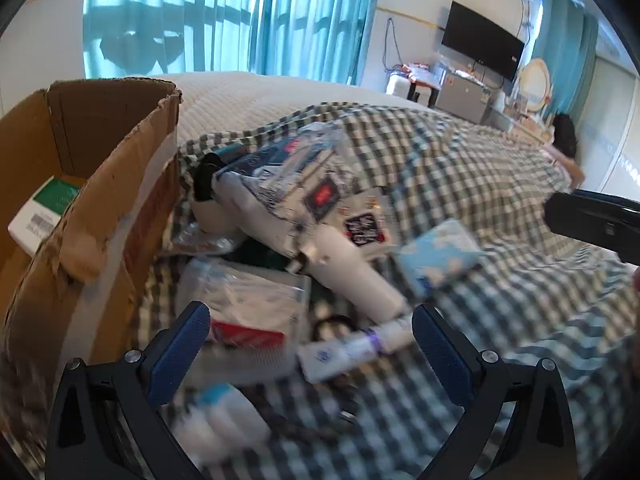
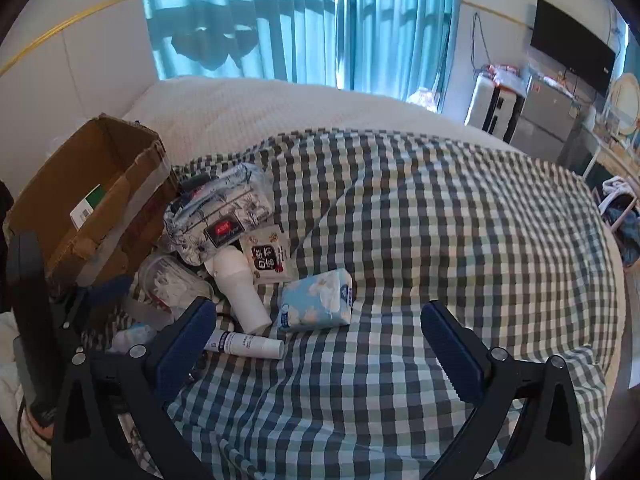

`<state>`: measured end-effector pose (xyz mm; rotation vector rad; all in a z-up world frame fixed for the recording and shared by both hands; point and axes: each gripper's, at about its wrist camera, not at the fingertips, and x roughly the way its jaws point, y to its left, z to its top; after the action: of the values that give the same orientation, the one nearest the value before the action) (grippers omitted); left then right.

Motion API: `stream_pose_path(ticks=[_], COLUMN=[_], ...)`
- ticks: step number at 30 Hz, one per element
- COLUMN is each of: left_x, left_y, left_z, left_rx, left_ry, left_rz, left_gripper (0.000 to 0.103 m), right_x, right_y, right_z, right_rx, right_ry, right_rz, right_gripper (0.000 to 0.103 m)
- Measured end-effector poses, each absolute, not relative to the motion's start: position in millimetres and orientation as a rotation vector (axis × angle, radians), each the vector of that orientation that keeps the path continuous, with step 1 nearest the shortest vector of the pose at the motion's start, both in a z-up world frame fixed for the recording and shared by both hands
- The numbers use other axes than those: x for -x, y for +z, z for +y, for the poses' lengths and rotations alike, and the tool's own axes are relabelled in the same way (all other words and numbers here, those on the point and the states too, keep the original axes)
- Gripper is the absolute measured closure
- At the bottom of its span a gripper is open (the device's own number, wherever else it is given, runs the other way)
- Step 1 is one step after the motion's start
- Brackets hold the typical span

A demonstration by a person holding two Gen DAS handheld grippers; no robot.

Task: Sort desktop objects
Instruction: 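Move both grippers back over the items on the bed, then grasp the clear toothpick jar with the left gripper while the right grasps the blue tissue pack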

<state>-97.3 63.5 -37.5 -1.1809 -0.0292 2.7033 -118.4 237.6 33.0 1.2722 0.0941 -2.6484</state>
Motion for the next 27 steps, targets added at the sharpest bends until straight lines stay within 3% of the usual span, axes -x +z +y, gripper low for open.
stream_pose_path(ticks=[6, 12, 24, 27], left_x=[116.8, 126.9, 144.7, 146.1], left_y=[-58.5, -70.2, -85.0, -86.8], left_z=[48.4, 52.5, 30.4, 19.2], left_rx=[1.251, 1.271, 1.348, 1.369], left_ry=[2.701, 2.752, 2.606, 2.596], left_rz=[-0.003, 0.157, -0.014, -0.096], left_gripper=[0.0, 0.0, 0.0, 0.008], right_x=[123.0, 124.3, 146.2, 156.3], right_y=[18.7, 6.6, -29.0, -39.6], right_z=[225.2, 213.8, 194.9, 190.0], right_rx=[-1.313, -1.346, -1.462, -1.507], right_ry=[-2.621, -2.609, -2.508, -2.473], right_rz=[0.19, 0.331, 0.551, 0.598], right_gripper=[0.0, 0.0, 0.001, 0.001])
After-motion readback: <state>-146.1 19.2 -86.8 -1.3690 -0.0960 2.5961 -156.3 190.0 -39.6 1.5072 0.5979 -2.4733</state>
